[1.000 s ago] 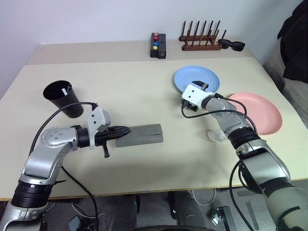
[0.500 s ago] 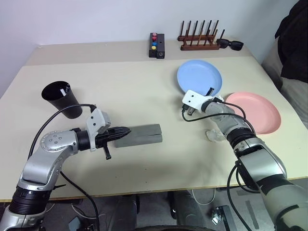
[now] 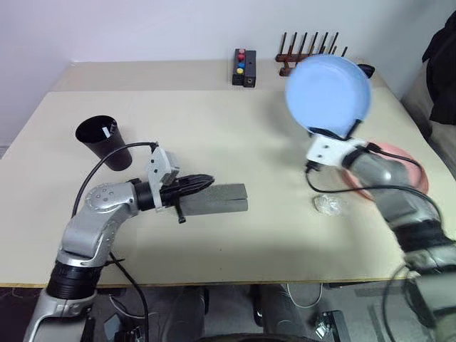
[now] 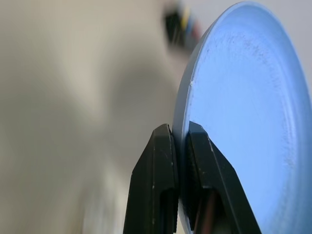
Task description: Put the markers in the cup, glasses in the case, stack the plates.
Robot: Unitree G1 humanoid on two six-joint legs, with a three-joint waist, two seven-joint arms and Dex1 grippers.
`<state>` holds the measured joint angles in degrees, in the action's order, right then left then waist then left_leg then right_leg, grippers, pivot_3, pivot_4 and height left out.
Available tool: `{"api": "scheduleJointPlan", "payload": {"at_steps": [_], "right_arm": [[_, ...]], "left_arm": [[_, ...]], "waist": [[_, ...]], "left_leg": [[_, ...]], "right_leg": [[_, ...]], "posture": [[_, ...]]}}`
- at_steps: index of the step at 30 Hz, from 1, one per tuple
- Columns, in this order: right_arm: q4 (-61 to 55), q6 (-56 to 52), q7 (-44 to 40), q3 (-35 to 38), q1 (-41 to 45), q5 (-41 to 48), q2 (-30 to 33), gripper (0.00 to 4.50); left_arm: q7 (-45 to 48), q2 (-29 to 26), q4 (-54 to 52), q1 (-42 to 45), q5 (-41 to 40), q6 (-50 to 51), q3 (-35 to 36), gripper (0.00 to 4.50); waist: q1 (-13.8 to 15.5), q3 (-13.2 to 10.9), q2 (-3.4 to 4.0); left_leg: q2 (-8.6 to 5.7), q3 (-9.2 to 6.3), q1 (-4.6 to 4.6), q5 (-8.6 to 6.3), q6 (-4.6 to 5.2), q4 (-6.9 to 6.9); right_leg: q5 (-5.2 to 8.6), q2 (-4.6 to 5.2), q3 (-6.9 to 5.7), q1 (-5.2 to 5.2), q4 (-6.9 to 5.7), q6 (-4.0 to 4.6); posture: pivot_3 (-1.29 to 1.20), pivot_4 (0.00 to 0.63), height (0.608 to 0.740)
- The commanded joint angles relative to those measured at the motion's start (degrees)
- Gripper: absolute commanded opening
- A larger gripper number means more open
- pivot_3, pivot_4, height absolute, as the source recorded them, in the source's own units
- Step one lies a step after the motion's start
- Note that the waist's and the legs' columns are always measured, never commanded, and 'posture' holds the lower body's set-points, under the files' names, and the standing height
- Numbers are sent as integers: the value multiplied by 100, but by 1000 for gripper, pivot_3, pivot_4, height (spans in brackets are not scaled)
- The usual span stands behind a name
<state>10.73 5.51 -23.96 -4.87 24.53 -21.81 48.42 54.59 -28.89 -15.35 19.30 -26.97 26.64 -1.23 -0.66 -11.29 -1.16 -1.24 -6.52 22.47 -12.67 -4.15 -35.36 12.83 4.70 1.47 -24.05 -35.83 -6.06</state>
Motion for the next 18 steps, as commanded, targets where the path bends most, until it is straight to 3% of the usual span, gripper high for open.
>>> {"api": "scheduleJointPlan", "payload": {"at_steps": [1,8,14,18], "right_arm": [[-824,-536,-353,827,-792,386,355,86],[-1692,-1268,-943,1582,-2101,910,439,86],[-1884,-1595,-1089,1656,-2333,1036,393,86],[-1913,-1699,-1180,1708,-2317,1128,420,1447]], "left_arm": [[142,288,-83,272,-235,-53,-298,102],[351,490,274,510,-77,-192,-699,102],[402,486,357,480,-57,-279,-730,102],[381,490,331,396,-57,-266,-713,102]], "waist": [[-31,1,1],[-185,4,13],[-165,3,12],[-148,4,12]], "left_leg": [[0,2,-4,0,0,0],[8,8,-21,-5,8,4],[7,8,-17,-5,8,-2],[7,8,-15,-5,9,-4]], "right_leg": [[0,0,1,4,0,1],[4,-5,3,8,-12,-5],[8,-4,3,9,-10,-7],[7,-4,3,9,-9,-6]], "posture": [[0,150,740],[0,150,740],[0,150,740],[0,150,740]]}}
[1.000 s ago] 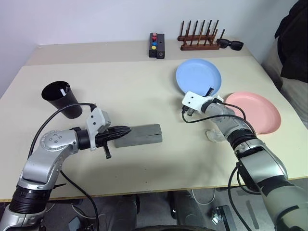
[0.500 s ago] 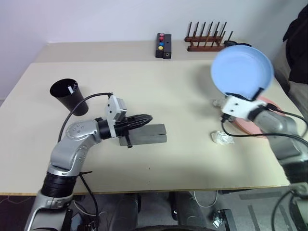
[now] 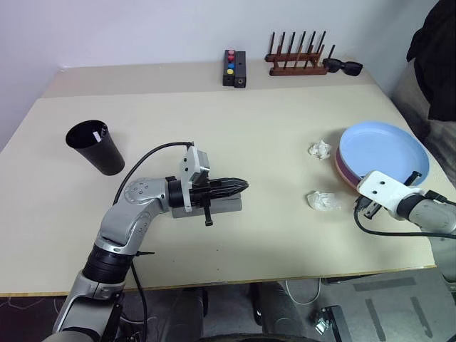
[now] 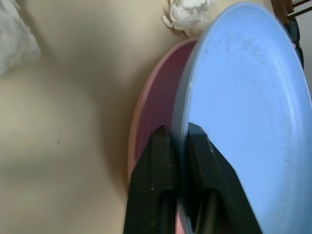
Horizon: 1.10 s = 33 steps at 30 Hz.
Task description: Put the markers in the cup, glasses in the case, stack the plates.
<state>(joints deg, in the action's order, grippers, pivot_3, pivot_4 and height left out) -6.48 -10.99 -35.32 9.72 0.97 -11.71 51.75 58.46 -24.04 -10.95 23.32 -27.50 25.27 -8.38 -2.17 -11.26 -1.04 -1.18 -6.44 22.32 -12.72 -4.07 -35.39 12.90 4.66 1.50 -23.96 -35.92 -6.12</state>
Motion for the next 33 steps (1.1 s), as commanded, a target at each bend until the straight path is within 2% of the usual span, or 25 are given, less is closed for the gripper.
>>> {"api": "scheduleJointPlan", "payload": {"at_steps": [1,5,10,14,19,26,29,33], "right_arm": [[-200,-59,-48,270,66,140,93,1972],[-324,-16,-193,448,221,538,22,3916],[-407,-277,-284,320,747,1198,-392,3916],[230,-214,18,-325,1453,854,-824,3916],[1941,178,630,-1024,2605,276,-1363,3916],[4211,682,1125,-1203,3759,169,-1811,3916],[4739,907,1183,-1284,4036,82,-1789,3045],[4805,1054,1160,-1283,4123,96,-1770,972]], "left_arm": [[-9,2,-107,-16,-1,-127,4,102],[-15,-5,-81,-26,23,-145,9,102],[-26,-5,-60,-16,67,-167,32,102],[-66,-25,-100,-52,70,-167,58,102],[-198,-97,-253,-159,54,-137,147,102],[-432,-160,-519,-386,-40,-41,272,102],[-524,-179,-609,-449,-64,-36,320,102],[-592,-192,-683,-508,-130,8,383,102]], "waist": [[6,0,0],[4,0,0],[-21,-1,-2],[-23,0,-2],[-19,0,-2],[-15,-1,-1],[-22,-1,-1],[-24,-1,-1]], "left_leg": [[0,0,0,0,0,0],[0,0,0,0,0,-1],[1,-1,0,0,0,-1],[1,-2,-1,0,0,-1],[-1,-1,0,0,0,-1],[-1,-2,1,0,0,5],[-1,-2,2,0,-1,3],[-1,-3,1,0,0,4]], "right_leg": [[0,0,0,0,0,0],[1,0,0,1,2,-1],[1,-1,0,1,2,-2],[0,-1,-1,2,2,1],[-5,0,0,1,3,9],[-7,0,-1,-1,4,6],[-7,0,0,0,4,7],[-7,0,0,0,4,7]], "posture": [[0,150,740],[0,150,740],[0,150,740],[0,150,740],[0,150,740],[0,150,740],[0,150,740],[0,150,740]]}}
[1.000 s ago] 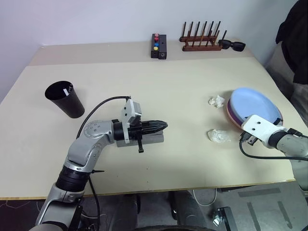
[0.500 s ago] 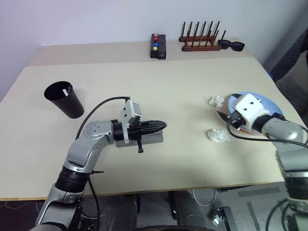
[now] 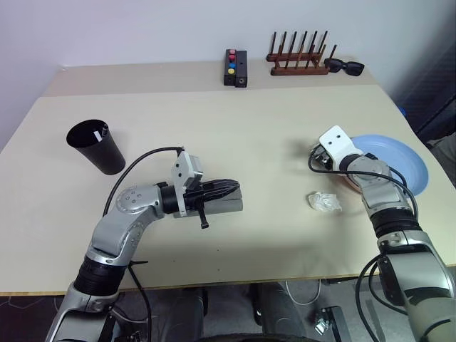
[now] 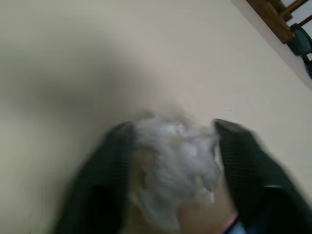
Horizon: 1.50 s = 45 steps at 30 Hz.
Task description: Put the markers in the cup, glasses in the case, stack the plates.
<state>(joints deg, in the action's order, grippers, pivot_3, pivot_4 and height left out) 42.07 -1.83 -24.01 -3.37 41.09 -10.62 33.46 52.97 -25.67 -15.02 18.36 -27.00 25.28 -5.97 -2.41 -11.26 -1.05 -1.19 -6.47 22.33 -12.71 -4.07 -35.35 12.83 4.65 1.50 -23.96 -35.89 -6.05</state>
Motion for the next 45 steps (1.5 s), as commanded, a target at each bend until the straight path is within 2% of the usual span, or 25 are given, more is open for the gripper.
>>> {"api": "scheduleJointPlan", "payload": {"at_steps": [1,2,6,9,13,18,21,25,27,29,31,33,35,40,45], "right_arm": [[-128,132,19,29,81,-10,65,527],[-304,115,1,47,16,8,78,39],[-953,-3,-56,144,-203,78,125,39],[-1989,-345,-188,366,-554,255,250,39],[-3556,-1293,-359,1185,-1282,653,703,39],[-4151,-1854,-557,1723,-2257,767,1230,39],[-4101,-1904,-552,1899,-2531,857,1299,968],[-4234,-1714,-583,2029,-2701,967,1370,2923],[-4437,-1606,-876,2103,-2841,1244,1358,3894],[-4615,-1538,-1189,2164,-2966,1539,1334,3894],[-5142,-1787,-1826,2230,-3302,2262,1249,3894],[-5698,-2053,-2375,2101,-3770,2736,1310,3894],[-6019,-2277,-2587,1969,-4061,2970,1324,3894],[-6075,-2453,-2536,1677,-4327,2813,1383,3894],[-5611,-2332,-2252,1440,-4215,2355,1406,3894]], "left_arm": [[-49,-27,-285,-19,-190,22,148,102],[-51,-21,-287,-19,-196,27,145,102],[-59,-6,-243,27,-209,5,97,102],[-24,24,-172,89,-201,-27,52,102],[55,59,-83,151,-191,-75,-2,102],[216,155,187,313,-135,-164,-93,102],[287,204,361,417,-88,-235,-125,102],[353,191,544,495,-46,-352,-131,102],[353,168,596,491,-24,-392,-109,102],[342,158,632,487,3,-412,-101,102],[359,104,595,415,-11,-407,-51,102],[393,3,545,331,-35,-372,-5,102],[443,-135,526,270,-9,-356,4,102],[487,-331,476,199,-85,-288,73,102],[440,-350,402,148,-85,-262,82,102]], "waist": [[-2,0,0],[-2,0,0],[-5,0,1],[-2,0,1],[51,-1,2],[151,1,-1],[128,1,2],[108,0,9],[130,0,9],[140,0,9],[147,-1,7],[153,-1,7],[156,-1,7],[161,-1,7],[166,-1,7]], "left_leg": [[0,0,0,0,0,0],[0,0,0,0,0,0],[0,0,0,0,0,0],[0,-1,0,0,0,1],[-1,-3,4,0,0,0],[-2,-2,3,0,1,-4],[-1,0,0,-1,1,-4],[1,3,-2,-1,1,-4],[1,3,-1,-1,1,-3],[1,2,1,-1,2,-3],[1,2,2,-2,3,-3],[1,-1,2,-3,4,-2],[1,-3,-1,-5,8,-2],[1,-2,-1,-5,8,-11],[1,-2,2,-7,9,-10]], "right_leg": [[0,0,0,0,0,0],[0,0,0,0,0,-1],[-1,0,0,0,-1,-2],[-1,0,0,-1,-1,-4],[-1,0,0,-2,0,-5],[2,0,-1,2,5,1],[3,0,-1,9,14,2],[1,0,0,8,13,3],[1,0,0,9,14,3],[2,0,0,9,17,2],[2,0,-1,11,22,1],[6,0,-2,13,24,-6],[9,0,-4,21,31,-11],[11,1,-5,27,42,-14],[11,1,-6,27,50,-14]], "posture": [[0,150,740],[0,150,740],[0,150,740],[0,150,740],[0,150,740],[0,150,740],[0,150,740],[0,150,740],[0,150,740],[0,150,740],[0,150,740],[0,150,740],[0,150,740],[0,150,740],[0,150,740]]}}
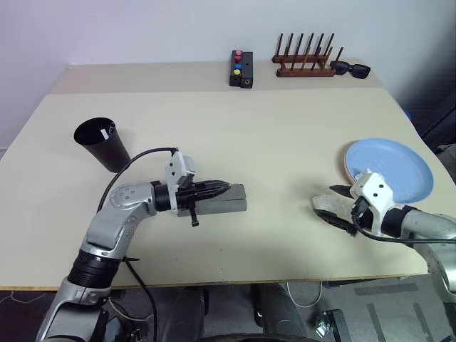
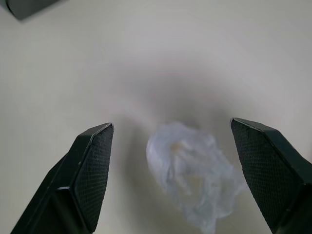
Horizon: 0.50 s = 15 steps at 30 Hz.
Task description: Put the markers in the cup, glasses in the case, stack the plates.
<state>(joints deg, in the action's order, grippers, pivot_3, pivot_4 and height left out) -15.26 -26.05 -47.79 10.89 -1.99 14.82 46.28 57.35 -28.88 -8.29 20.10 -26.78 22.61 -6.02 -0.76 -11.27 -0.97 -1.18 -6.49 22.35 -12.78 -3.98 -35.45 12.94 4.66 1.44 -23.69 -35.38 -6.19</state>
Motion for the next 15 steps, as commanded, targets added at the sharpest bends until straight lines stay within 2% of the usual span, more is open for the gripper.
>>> {"api": "scheduleJointPlan", "payload": {"at_steps": [1,3,9,15], "right_arm": [[156,118,112,-2,86,-213,133,3662],[137,130,76,12,65,-206,134,3056],[42,252,169,230,174,-180,92,97],[410,489,856,633,772,-339,-57,35]], "left_arm": [[-11,-20,-301,-48,-99,13,87,102],[-39,-2,-362,-92,-92,36,87,102],[-68,32,-402,-164,-80,52,75,102],[-70,83,-239,-33,-12,-24,61,102]], "waist": [[3,0,0],[4,0,0],[3,0,0],[2,0,0]], "left_leg": [[0,0,1,0,0,0],[0,0,2,0,0,0],[0,0,1,-1,2,1],[0,0,0,-1,1,0]], "right_leg": [[-1,0,0,0,1,1],[-1,0,0,0,2,1],[0,0,0,0,1,0],[-1,0,0,0,1,0]], "posture": [[0,150,740],[0,150,740],[0,150,740],[0,150,740]]}}
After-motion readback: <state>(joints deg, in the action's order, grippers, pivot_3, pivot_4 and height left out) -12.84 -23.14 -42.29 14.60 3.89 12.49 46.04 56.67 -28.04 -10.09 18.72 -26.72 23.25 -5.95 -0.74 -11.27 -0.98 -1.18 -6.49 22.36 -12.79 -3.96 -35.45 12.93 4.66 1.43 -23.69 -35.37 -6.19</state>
